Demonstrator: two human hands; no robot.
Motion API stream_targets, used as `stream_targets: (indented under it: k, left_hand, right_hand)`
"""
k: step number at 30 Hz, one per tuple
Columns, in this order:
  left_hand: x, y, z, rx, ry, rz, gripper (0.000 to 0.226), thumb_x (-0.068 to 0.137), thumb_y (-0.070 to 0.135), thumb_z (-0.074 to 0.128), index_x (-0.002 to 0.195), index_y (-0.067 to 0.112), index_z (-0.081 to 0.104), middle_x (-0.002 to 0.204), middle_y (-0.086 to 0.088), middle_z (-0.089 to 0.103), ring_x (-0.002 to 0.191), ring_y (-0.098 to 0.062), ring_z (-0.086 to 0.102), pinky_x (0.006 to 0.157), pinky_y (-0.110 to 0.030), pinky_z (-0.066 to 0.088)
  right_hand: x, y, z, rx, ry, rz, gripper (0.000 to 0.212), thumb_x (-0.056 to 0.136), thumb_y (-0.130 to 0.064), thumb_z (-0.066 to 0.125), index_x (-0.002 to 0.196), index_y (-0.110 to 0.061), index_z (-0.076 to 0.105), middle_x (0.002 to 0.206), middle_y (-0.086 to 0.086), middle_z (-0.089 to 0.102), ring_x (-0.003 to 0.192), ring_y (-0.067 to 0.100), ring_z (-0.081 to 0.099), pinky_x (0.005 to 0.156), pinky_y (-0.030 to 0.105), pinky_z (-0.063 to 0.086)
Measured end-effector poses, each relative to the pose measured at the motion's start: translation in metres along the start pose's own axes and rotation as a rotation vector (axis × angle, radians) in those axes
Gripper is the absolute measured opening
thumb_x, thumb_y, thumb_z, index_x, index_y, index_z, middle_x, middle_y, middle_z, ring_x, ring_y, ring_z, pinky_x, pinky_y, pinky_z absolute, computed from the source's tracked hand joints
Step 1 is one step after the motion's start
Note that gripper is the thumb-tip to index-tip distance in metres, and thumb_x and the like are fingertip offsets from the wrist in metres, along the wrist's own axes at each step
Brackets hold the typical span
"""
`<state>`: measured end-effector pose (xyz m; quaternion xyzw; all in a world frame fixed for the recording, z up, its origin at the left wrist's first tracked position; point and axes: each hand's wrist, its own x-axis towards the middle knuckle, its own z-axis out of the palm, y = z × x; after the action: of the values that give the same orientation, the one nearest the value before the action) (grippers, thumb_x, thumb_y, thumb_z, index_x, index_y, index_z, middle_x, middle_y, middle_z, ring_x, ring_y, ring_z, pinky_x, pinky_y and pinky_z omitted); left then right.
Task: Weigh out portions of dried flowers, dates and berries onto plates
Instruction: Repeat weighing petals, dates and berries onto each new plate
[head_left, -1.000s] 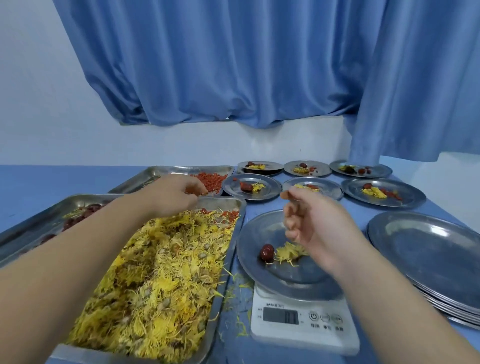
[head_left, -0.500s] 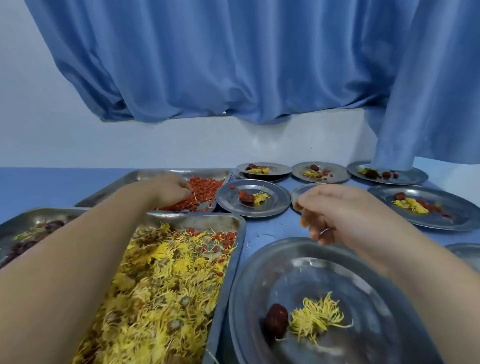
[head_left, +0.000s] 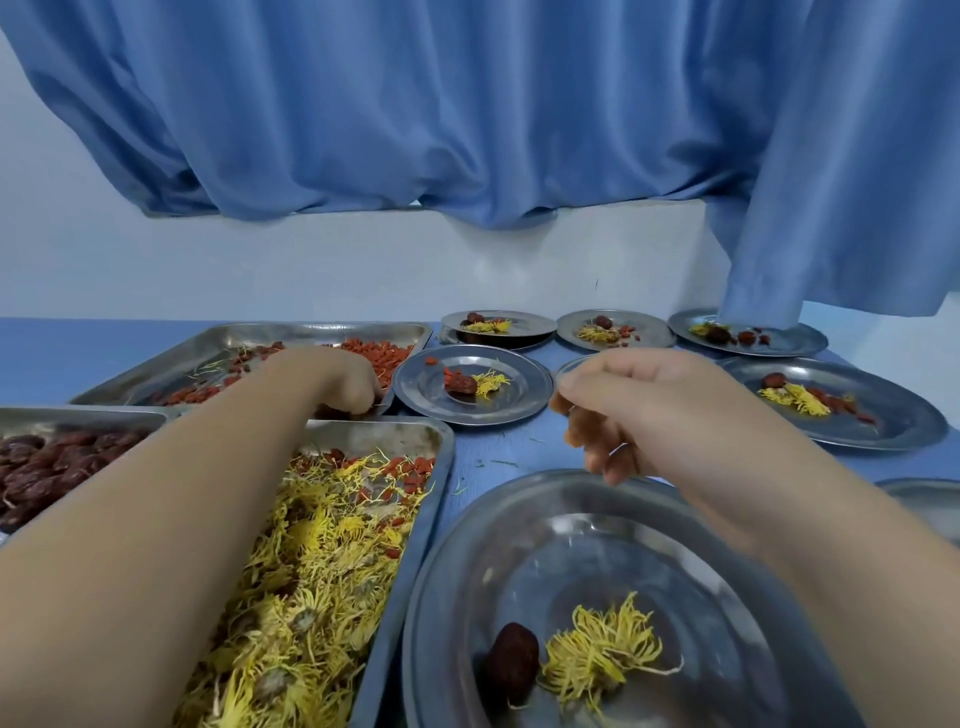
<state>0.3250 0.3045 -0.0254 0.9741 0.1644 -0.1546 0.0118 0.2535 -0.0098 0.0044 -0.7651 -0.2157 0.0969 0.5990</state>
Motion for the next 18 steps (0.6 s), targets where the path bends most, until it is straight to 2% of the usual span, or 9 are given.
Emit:
stream_targets:
  k: [2, 5, 7, 12, 15, 18]
  left_hand:
    - [0.0003, 0.0004, -0.0041, -0.021, 0.003, -0.013, 0.039, 0.090, -0.002, 0.047, 0.117, 0.016, 0.068, 0.086, -0.003, 0.063, 0.065, -0.016, 0.054, 0.059, -0.024, 0.050]
    - [0.0026, -0.0001, -0.0063, -0.082, -0.013, -0.020, 0.042, 0.090, -0.003, 0.053, 0.125, 0.017, 0.064, 0.103, -0.010, 0.066, 0.082, -0.022, 0.065, 0.076, -0.034, 0.059]
    - [0.0043, -0.0026, -0.0056, -0.109, -0.017, -0.021, 0.042, 0.089, -0.004, 0.055, 0.124, 0.017, 0.064, 0.106, -0.012, 0.066, 0.086, -0.025, 0.064, 0.079, -0.037, 0.058]
    - [0.0036, -0.0061, -0.0032, -0.128, -0.004, -0.012, 0.040, 0.086, -0.005, 0.052, 0.118, 0.018, 0.063, 0.091, -0.005, 0.061, 0.071, -0.019, 0.055, 0.060, -0.026, 0.051]
    - [0.0011, -0.0041, -0.0039, -0.126, -0.004, -0.008, 0.037, 0.088, -0.002, 0.054, 0.116, 0.022, 0.061, 0.091, -0.002, 0.058, 0.075, -0.017, 0.056, 0.058, -0.024, 0.047]
    - [0.0021, -0.0031, -0.0009, -0.135, 0.036, -0.024, 0.033, 0.090, -0.002, 0.054, 0.115, 0.016, 0.066, 0.085, -0.002, 0.059, 0.066, -0.016, 0.054, 0.055, -0.023, 0.045]
  right_hand:
    - [-0.0008, -0.0017, 0.0001, -0.023, 0.005, -0.012, 0.022, 0.089, -0.024, 0.059, 0.071, -0.015, 0.070, 0.059, -0.001, 0.066, 0.051, 0.010, 0.057, 0.049, 0.025, 0.047]
    - [-0.0029, -0.0035, 0.0011, -0.043, 0.001, -0.030, 0.022, 0.089, -0.024, 0.059, 0.073, -0.014, 0.070, 0.059, -0.001, 0.065, 0.052, 0.010, 0.057, 0.050, 0.024, 0.047]
    - [-0.0040, -0.0036, 0.0019, -0.046, -0.003, -0.037, 0.021, 0.088, -0.024, 0.059, 0.072, -0.014, 0.070, 0.059, -0.001, 0.065, 0.052, 0.009, 0.057, 0.050, 0.024, 0.047]
    - [-0.0025, -0.0016, 0.0024, -0.072, 0.007, -0.020, 0.022, 0.089, -0.025, 0.059, 0.073, -0.014, 0.070, 0.058, -0.003, 0.065, 0.051, 0.008, 0.057, 0.051, 0.024, 0.047]
    - [-0.0019, -0.0008, 0.0009, -0.067, 0.016, -0.015, 0.022, 0.089, -0.025, 0.059, 0.071, -0.015, 0.070, 0.059, -0.002, 0.065, 0.052, 0.009, 0.057, 0.051, 0.024, 0.047]
    - [-0.0020, -0.0008, 0.0004, -0.061, 0.018, -0.021, 0.022, 0.088, -0.025, 0.059, 0.071, -0.016, 0.070, 0.060, -0.001, 0.066, 0.052, 0.010, 0.057, 0.051, 0.025, 0.047]
